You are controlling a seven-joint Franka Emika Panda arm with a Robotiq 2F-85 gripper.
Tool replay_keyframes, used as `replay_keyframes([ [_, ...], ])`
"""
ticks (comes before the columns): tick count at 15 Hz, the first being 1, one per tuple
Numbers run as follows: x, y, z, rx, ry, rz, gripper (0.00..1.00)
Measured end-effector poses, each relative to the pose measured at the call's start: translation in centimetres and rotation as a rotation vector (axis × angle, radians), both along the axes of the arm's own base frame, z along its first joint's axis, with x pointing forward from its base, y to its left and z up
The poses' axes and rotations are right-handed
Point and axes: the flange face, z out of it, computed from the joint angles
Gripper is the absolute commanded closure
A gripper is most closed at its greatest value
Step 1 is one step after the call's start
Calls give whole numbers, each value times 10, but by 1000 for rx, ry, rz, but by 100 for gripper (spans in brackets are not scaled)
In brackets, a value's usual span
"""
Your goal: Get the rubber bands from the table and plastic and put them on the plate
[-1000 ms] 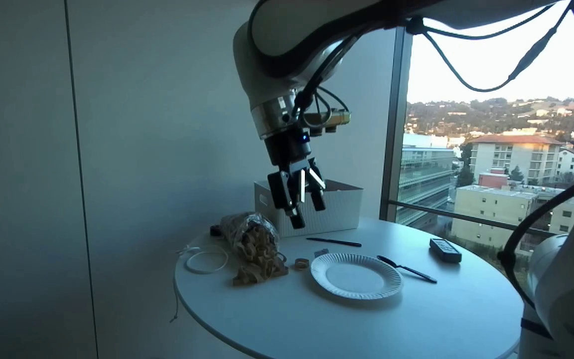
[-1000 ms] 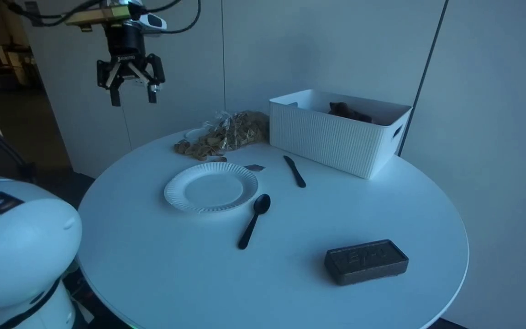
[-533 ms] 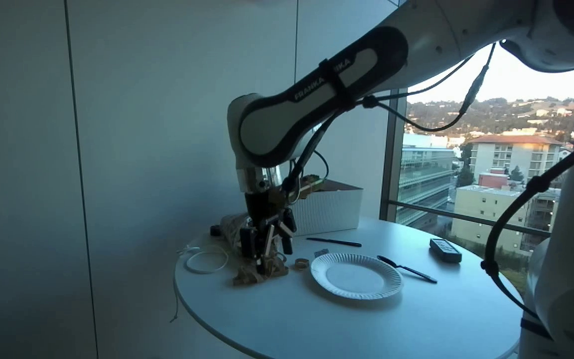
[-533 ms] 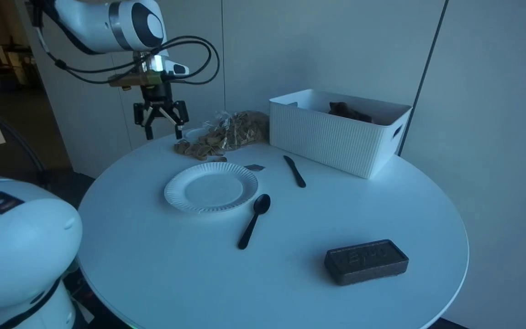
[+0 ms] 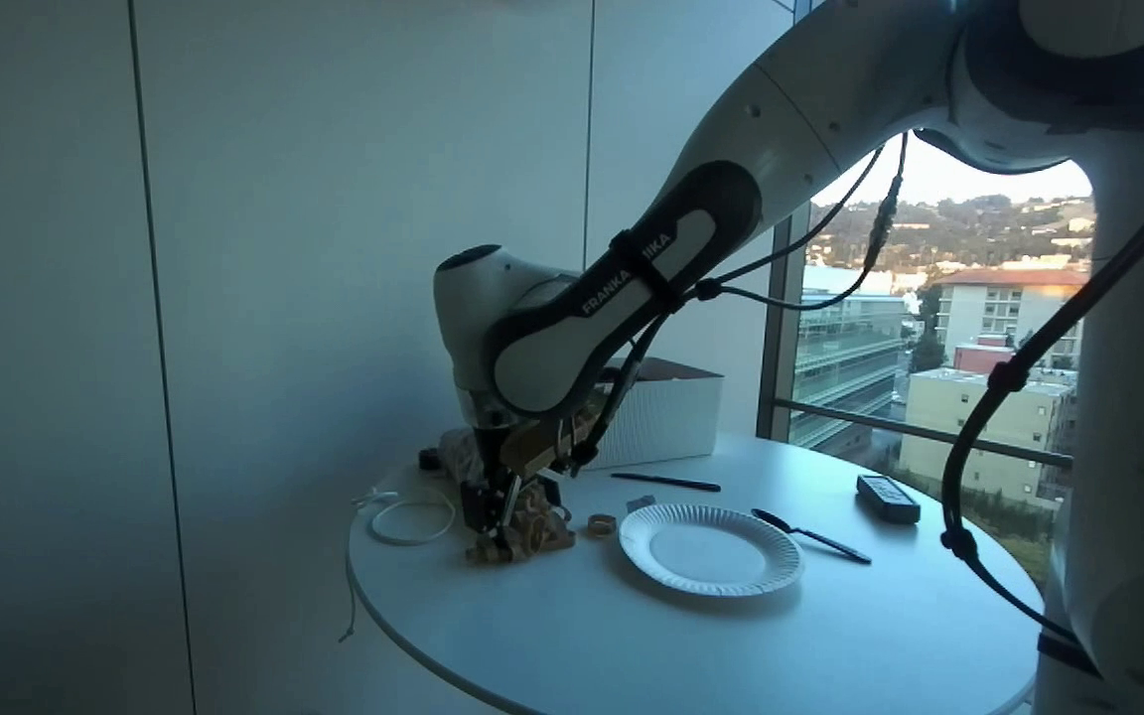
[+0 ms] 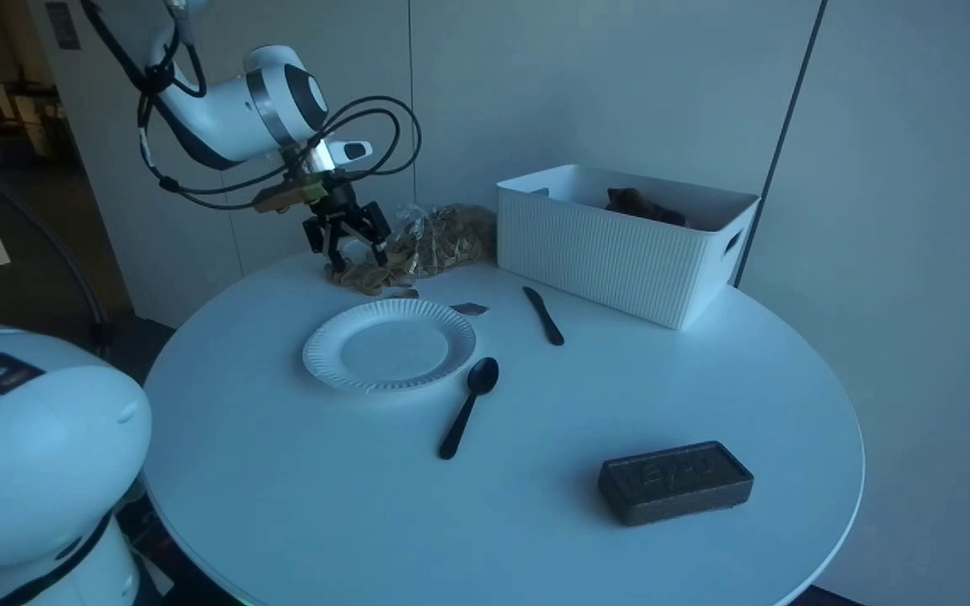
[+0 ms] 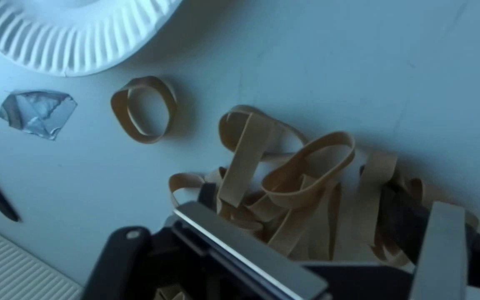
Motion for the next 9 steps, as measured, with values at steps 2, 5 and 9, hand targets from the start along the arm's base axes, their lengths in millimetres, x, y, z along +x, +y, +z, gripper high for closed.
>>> replay_keyframes([
  [2, 6, -5, -11, 8, 18, -28, 25],
  [5, 19, -10, -18, 62, 53, -72, 42],
  [9, 38, -17, -9, 114, 66, -106, 73],
])
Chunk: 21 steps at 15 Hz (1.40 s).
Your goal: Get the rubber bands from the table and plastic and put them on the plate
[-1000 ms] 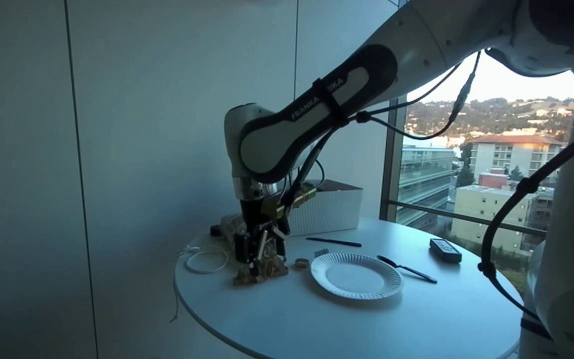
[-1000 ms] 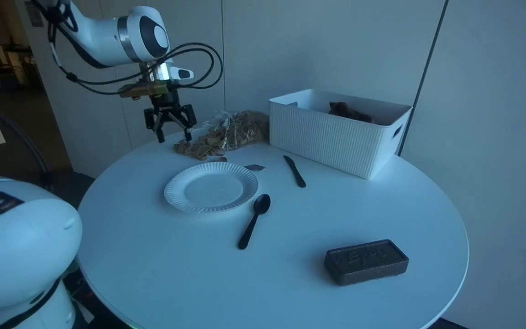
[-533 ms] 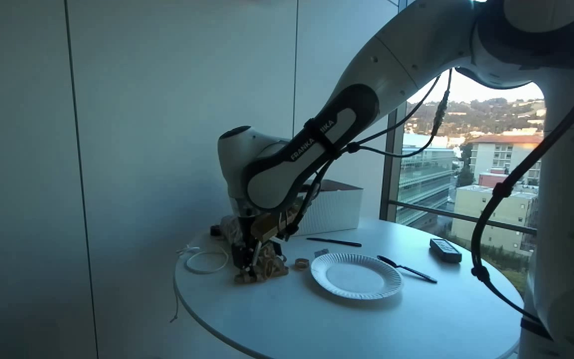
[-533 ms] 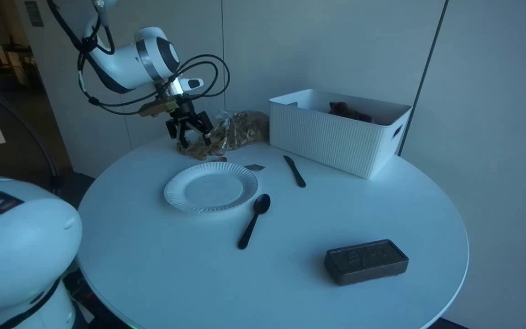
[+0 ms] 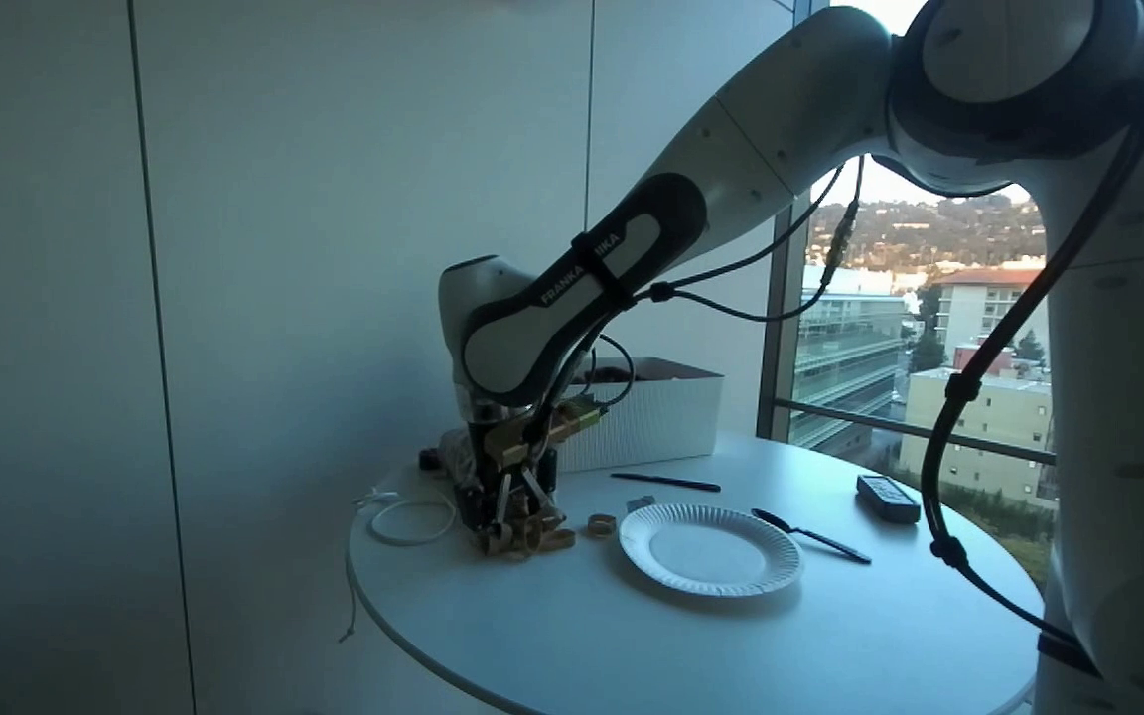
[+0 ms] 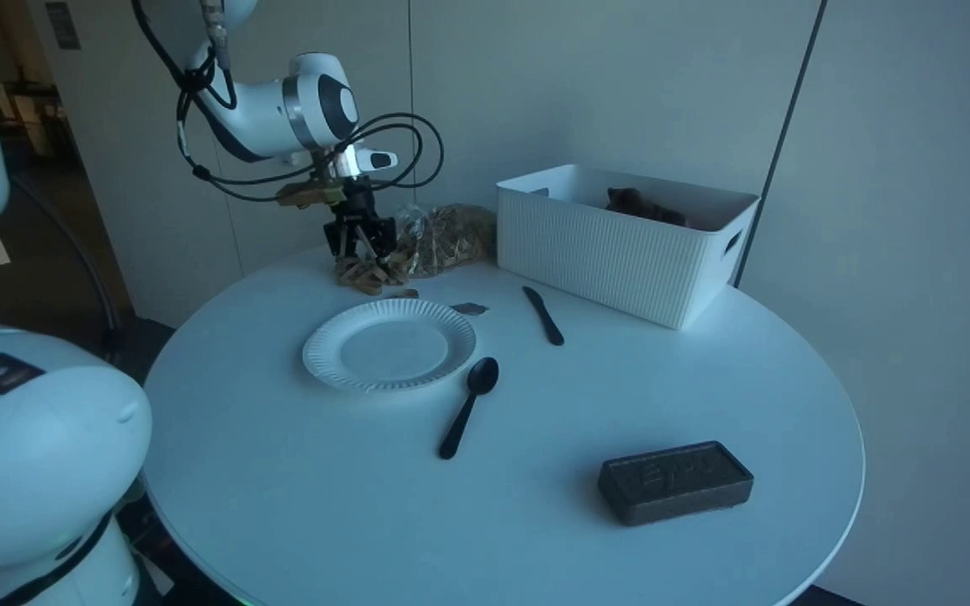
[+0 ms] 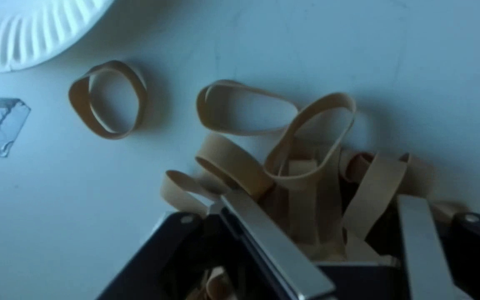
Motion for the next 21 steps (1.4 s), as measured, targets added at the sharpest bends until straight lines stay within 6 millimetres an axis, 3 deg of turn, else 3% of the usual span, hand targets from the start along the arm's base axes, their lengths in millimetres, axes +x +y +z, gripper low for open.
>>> replay_keyframes([
  [3, 7, -1, 7, 16, 8, -17, 95],
  [5, 10, -2, 8, 14, 15, -25, 100],
  [17, 18, -2, 15, 5, 21, -45, 99],
  [19, 15, 0, 27, -4, -6, -74, 99],
  [21, 0, 3, 56, -23, -36, -104, 99],
])
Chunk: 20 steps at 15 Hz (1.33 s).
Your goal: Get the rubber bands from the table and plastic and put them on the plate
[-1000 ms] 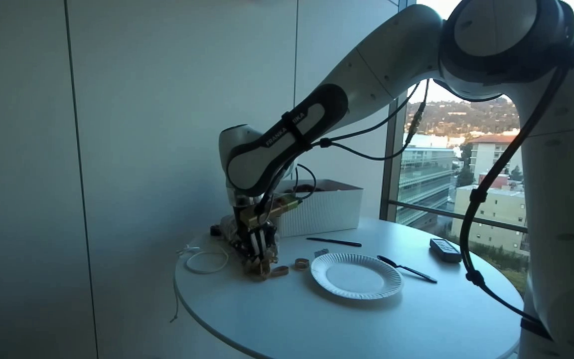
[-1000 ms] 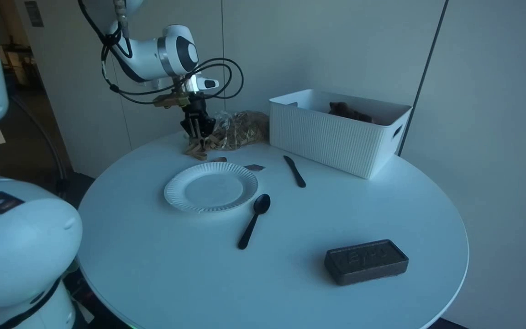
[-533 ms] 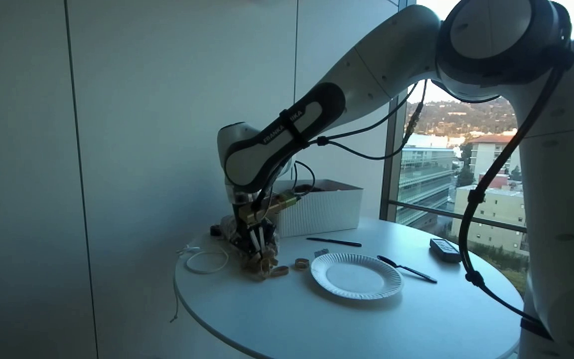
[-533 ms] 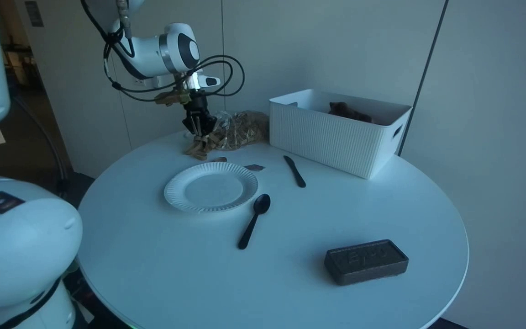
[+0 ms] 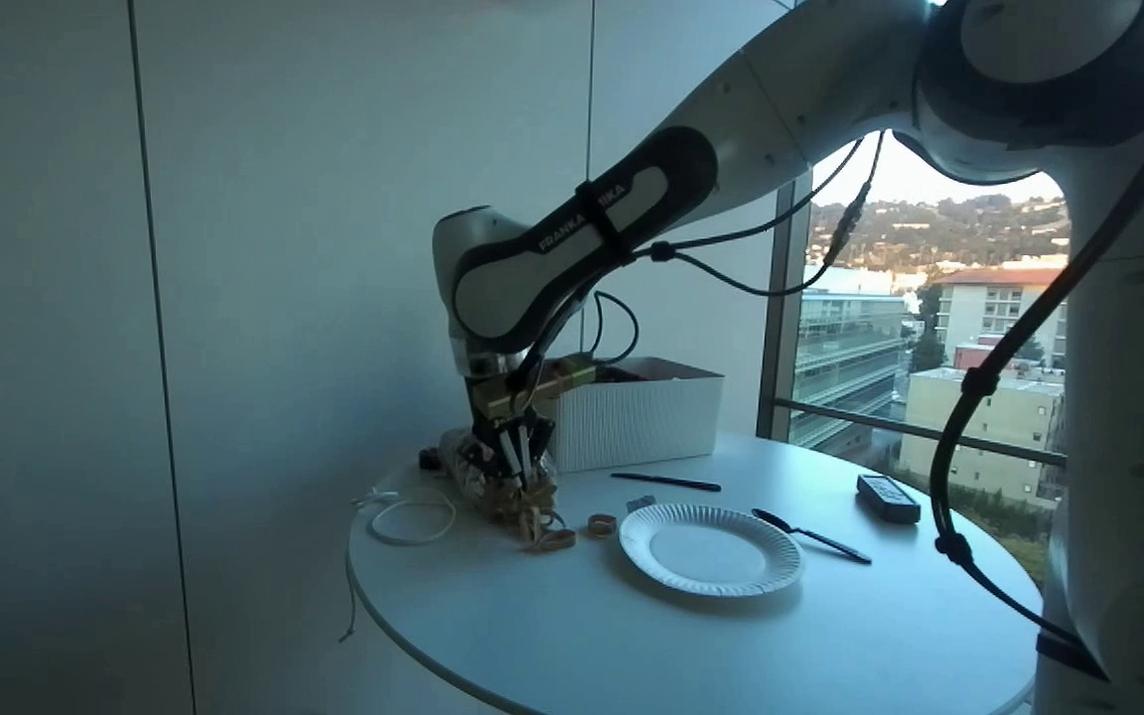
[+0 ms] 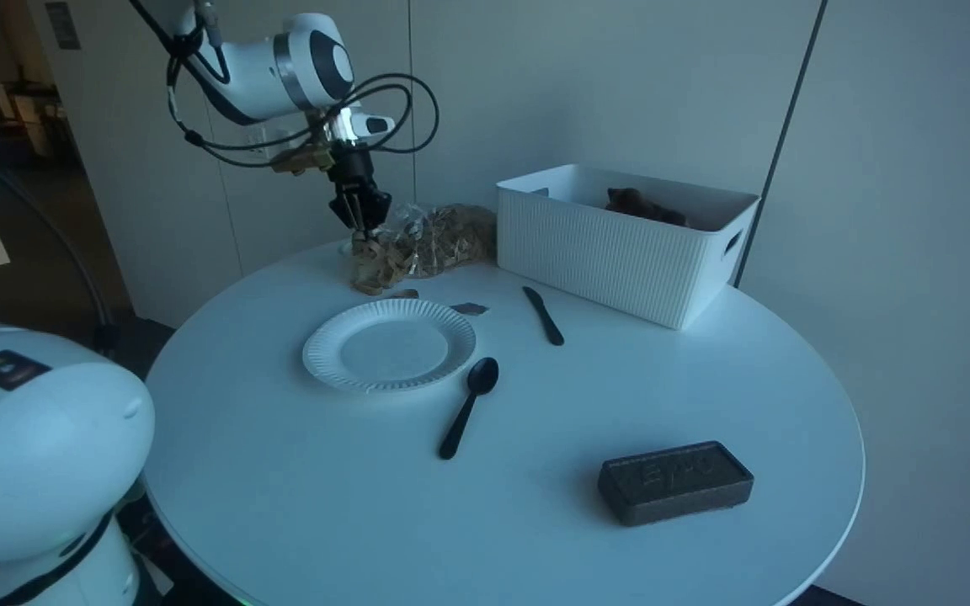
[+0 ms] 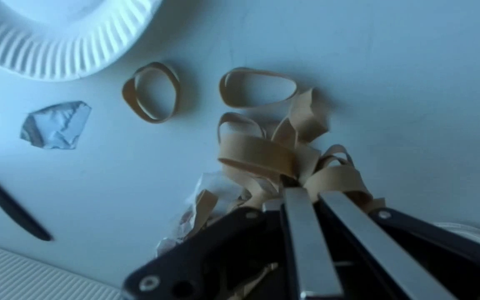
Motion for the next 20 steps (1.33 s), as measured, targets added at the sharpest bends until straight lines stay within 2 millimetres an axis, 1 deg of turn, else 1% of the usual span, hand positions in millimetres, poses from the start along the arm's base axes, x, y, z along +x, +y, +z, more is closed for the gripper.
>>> replay_keyframes([
  [3, -41, 2, 50, -33, -2, -39, 99],
  [5, -75, -4, 81, -58, 41, -80, 99],
  [7, -113, -18, 107, -76, 107, -149, 99],
  [8, -133, -28, 118, -80, 147, -188, 99],
  [9, -151, -38, 124, -76, 183, -224, 99],
  [10, -167, -50, 126, -62, 215, -260, 99],
  [11, -179, -61, 124, -46, 239, -293, 99],
  [12, -186, -73, 116, -29, 257, -322, 99],
  [14, -192, -94, 90, -3, 287, -373, 99],
  [17, -185, -115, 37, 37, 284, -414, 99],
  [20, -167, -129, -1, 62, 254, -436, 99],
])
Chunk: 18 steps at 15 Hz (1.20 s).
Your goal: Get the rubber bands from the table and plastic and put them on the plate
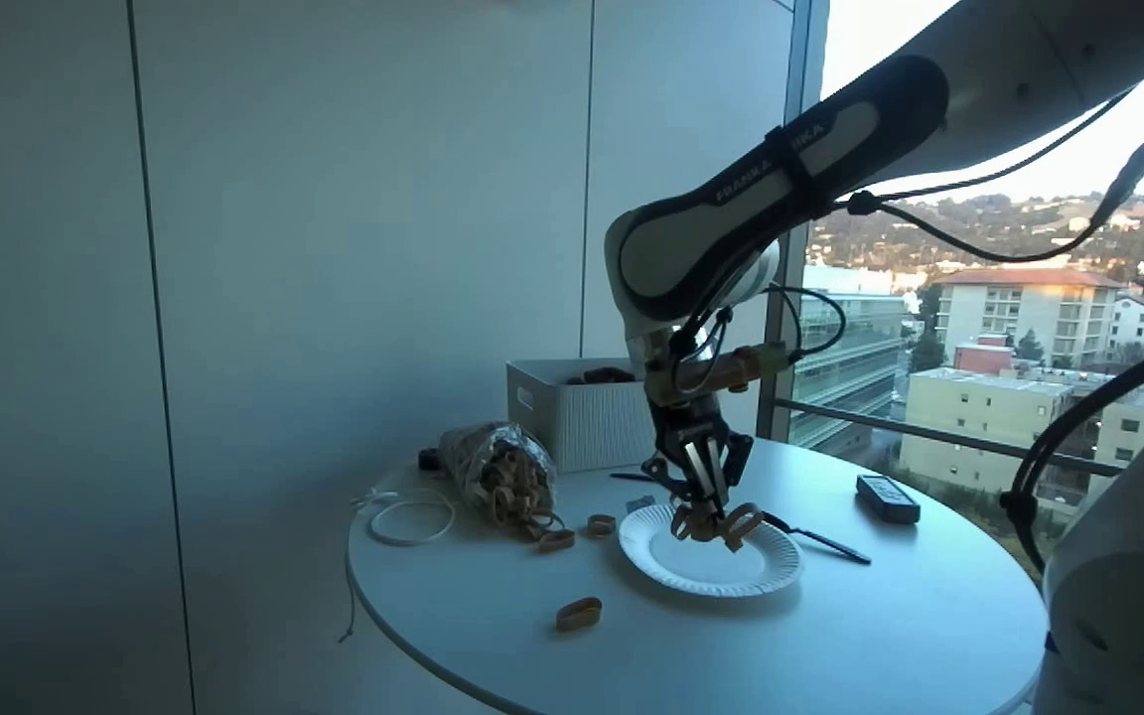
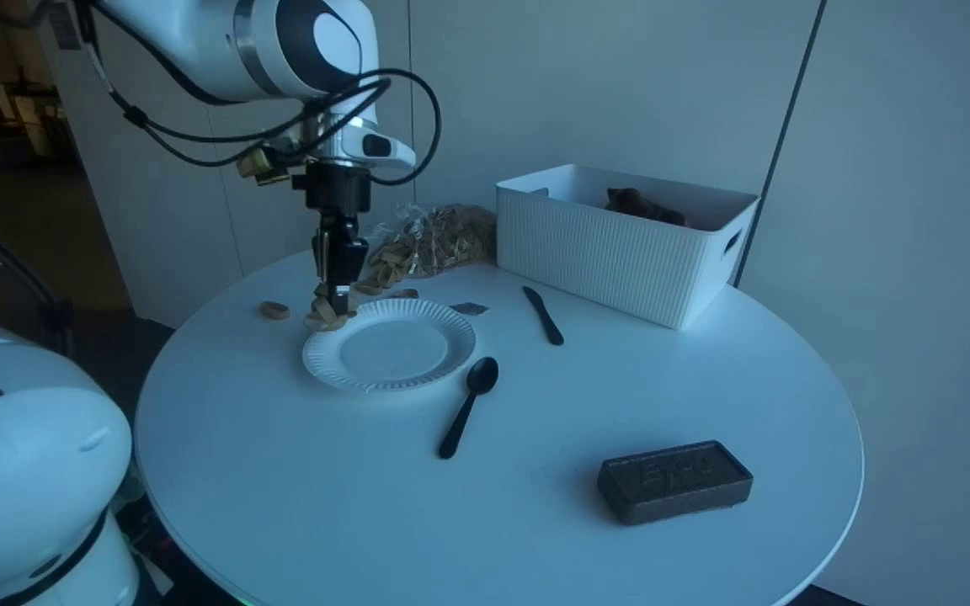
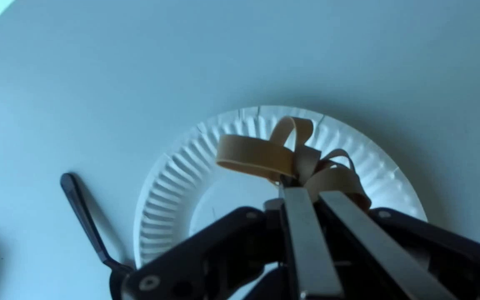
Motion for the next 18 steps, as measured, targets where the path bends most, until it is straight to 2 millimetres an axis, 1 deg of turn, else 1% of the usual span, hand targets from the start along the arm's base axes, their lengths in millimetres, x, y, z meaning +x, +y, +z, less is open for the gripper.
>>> replay_keyframes([
  [1, 5, -1, -8, -2, -8, -5, 99],
  [3, 11, 5, -17, -13, -27, -15, 99],
  [6, 13, 20, -19, -61, -52, -38, 99],
  [8, 14, 25, -18, -156, -82, -63, 99],
  [10, 17, 16, -19, -248, -115, -109, 99],
  [11, 19, 5, -22, -286, -128, -136, 99],
  [12, 21, -9, -26, -314, -133, -163, 71],
  [13, 23, -21, -31, -326, -134, -183, 71],
  [14, 25, -32, -37, -326, -130, -198, 66],
  [15, 28, -40, -44, -318, -127, -212, 57],
  [16, 30, -46, -50, -308, -128, -224, 50],
  [18, 34, -52, -58, -289, -138, -231, 34],
])
